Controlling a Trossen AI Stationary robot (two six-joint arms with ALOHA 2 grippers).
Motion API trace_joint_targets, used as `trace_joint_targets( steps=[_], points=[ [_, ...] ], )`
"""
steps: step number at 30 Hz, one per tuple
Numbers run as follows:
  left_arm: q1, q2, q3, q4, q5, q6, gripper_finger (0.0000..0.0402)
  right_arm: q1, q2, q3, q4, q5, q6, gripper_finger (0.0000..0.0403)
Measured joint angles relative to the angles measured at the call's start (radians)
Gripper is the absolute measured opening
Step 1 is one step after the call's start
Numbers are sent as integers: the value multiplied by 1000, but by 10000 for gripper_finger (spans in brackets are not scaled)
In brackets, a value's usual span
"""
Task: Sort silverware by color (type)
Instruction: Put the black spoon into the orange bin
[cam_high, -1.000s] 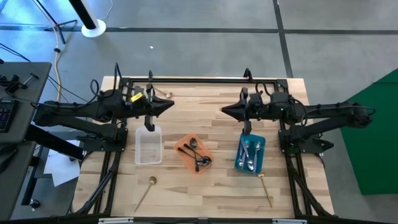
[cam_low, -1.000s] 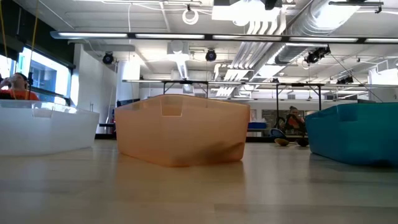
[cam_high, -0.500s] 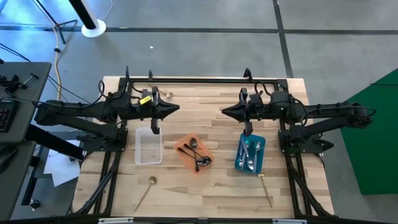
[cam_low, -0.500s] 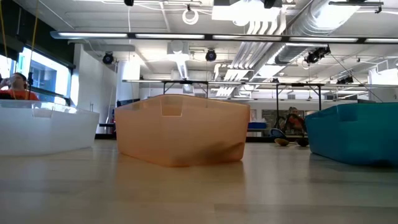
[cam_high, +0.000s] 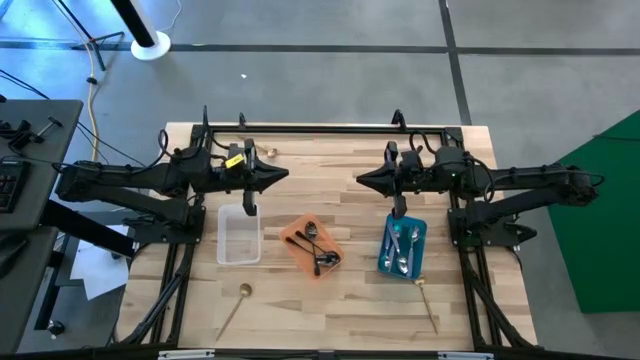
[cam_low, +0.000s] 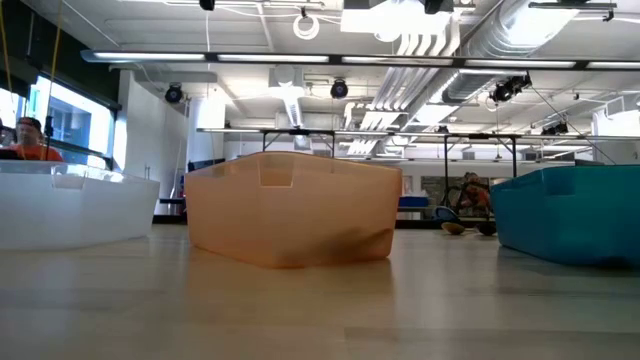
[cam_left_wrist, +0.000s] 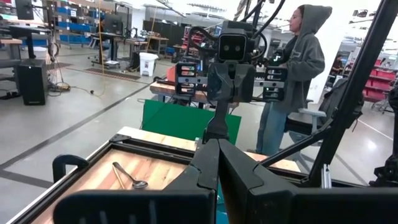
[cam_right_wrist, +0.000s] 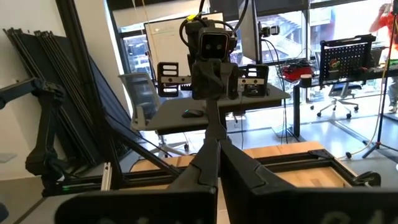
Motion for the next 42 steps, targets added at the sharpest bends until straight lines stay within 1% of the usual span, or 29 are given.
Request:
trace_joint_targets(
  steps=[12,18,22,29,42],
  points=[
    [0,0,0,-9,0,0,0,0,0,0,-1,0,5,0],
    [0,0,0,-9,0,0,0,0,1,0,-30,0,49,0],
    [0,0,0,-8,0,0,0,0,1,0,-53,0,48,0],
    [0,0,0,-8,0,0,0,0,1,0,-53,21,45,0],
    [0,0,-1,-8,0,0,0,0,1,0,-52,21,52,0]
  ],
)
